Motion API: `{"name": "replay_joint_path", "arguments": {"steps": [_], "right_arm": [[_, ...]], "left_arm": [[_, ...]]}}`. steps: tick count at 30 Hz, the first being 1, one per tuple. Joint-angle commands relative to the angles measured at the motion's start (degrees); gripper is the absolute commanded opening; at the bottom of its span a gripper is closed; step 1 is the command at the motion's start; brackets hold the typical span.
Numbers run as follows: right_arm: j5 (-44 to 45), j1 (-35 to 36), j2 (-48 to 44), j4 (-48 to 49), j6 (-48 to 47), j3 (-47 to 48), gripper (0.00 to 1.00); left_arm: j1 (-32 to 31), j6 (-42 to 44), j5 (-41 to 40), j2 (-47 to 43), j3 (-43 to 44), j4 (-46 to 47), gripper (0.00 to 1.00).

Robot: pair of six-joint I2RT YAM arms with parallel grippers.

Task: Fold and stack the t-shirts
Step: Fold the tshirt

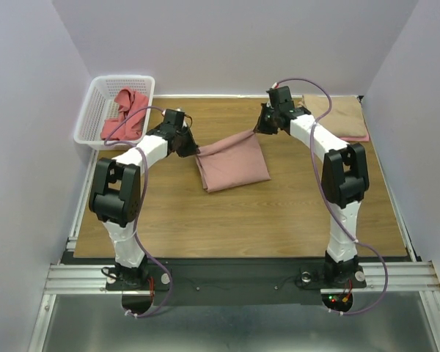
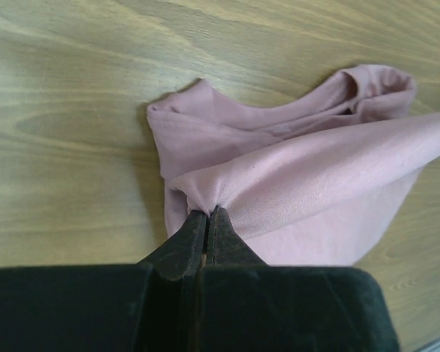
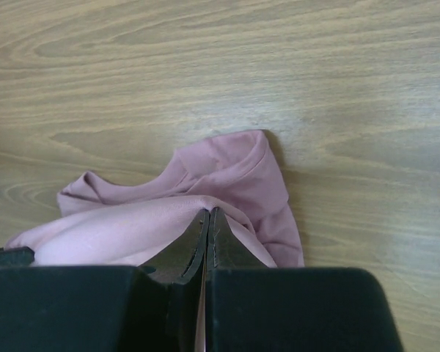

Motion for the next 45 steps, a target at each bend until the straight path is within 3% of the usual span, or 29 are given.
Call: {"name": "replay_joint_path", "arguments": {"steps": [1,2,3,4,7,9,10,15,22,29,35,40,45], "right_arm": [[1.9,-1.3,1.8,2.5,0.3,3.8,0.09],[1.3,-1.3,2.0,2.5,0.2,3.8,0.18],[0.6,-1.3,2.1,2.5,0.1,3.8,0.27],[0.5,-1.3,1.9,2.5,0.1,3.5,0.48],[-0.8,-1.3,-0.2,2.5,-0.4,2.5,0.79],[-3.1,-1.3,-1.9,2.6,-1.1,1.1,0.96],[-5.8,-1.3,-4.1,2.6,-1.5,-0.6,1.0],[-19.1,-1.3,-8.8,4.3,-0.5,-7.9,1.0],[-29.9,-0.7,-10.7,10.6,1.9,-19.8,1.0],[-27.7,-0.8,-7.1,11.5,0.8,-24.4,1.0],[-25.1,-0.8,-7.1,11.4,-0.6,-27.8,1.0],[-26.4,-0.8,-12.5,10.0,-3.0,-26.9,1.0],[-23.7,-0.8,-24.0,9.0,-4.2,-32.7,1.0]], "left_arm": [[0.6,2.1,0.1,1.2,3.8,0.5,0.29],[0.6,2.2,-0.4,1.3,4.0,0.6,0.45],[0.7,2.4,-0.7,1.2,4.2,0.5,0.76],[0.7,2.7,-1.0,1.0,4.9,0.4,0.98],[0.7,3.8,-0.7,-1.0,5.2,0.1,0.98],[0.4,3.5,-0.2,-4.0,4.3,0.3,0.98],[0.1,3.5,0.2,-6.4,2.6,0.8,0.98],[-2.1,2.5,3.3,-10.4,-2.3,5.1,0.99],[-2.6,1.8,7.6,-3.4,-1.9,9.8,0.99],[-2.4,4.4,7.1,6.7,3.3,8.6,0.98],[-1.8,6.2,6.6,9.9,4.0,6.9,0.99],[-1.8,6.1,5.3,6.2,4.0,4.9,0.99],[-2.6,4.4,-1.6,-6.3,-2.2,3.3,0.99]]}}
